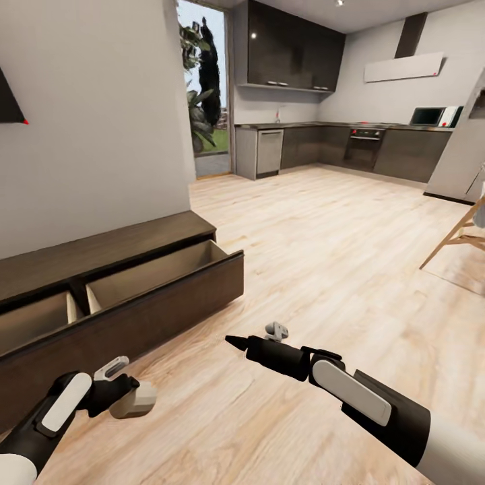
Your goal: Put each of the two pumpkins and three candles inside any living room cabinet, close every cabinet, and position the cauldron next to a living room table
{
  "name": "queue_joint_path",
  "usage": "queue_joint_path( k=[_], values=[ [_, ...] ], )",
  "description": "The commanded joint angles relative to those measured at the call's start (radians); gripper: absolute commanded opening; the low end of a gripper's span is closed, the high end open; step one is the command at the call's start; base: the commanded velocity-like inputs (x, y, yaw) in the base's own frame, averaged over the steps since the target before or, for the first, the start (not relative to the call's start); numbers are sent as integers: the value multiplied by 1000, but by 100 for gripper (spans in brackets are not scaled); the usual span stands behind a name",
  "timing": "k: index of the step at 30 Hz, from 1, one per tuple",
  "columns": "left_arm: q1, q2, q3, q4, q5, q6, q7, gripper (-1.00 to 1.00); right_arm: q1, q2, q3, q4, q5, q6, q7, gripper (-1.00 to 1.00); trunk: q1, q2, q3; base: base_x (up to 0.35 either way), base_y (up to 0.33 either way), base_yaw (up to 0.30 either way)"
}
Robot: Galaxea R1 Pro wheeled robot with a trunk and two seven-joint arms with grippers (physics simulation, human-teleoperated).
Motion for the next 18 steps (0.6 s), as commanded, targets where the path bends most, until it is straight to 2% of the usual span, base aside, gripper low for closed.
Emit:
queue_joint_path(
  k=[1,5,18],
  values=[
    [0,0,-3,-2,8,20,9,-100,-1,0,2,-2,-8,-1,-7,100,-1,0,4,0,0,-243],
    [0,-1,1,-2,8,39,9,-100,-2,0,2,23,-8,-2,-7,100,-1,0,8,0,0,-243],
    [0,-2,4,-2,9,41,9,-100,-2,0,2,42,-22,-5,-5,100,-1,0,22,0,0,-243]
  ],
)
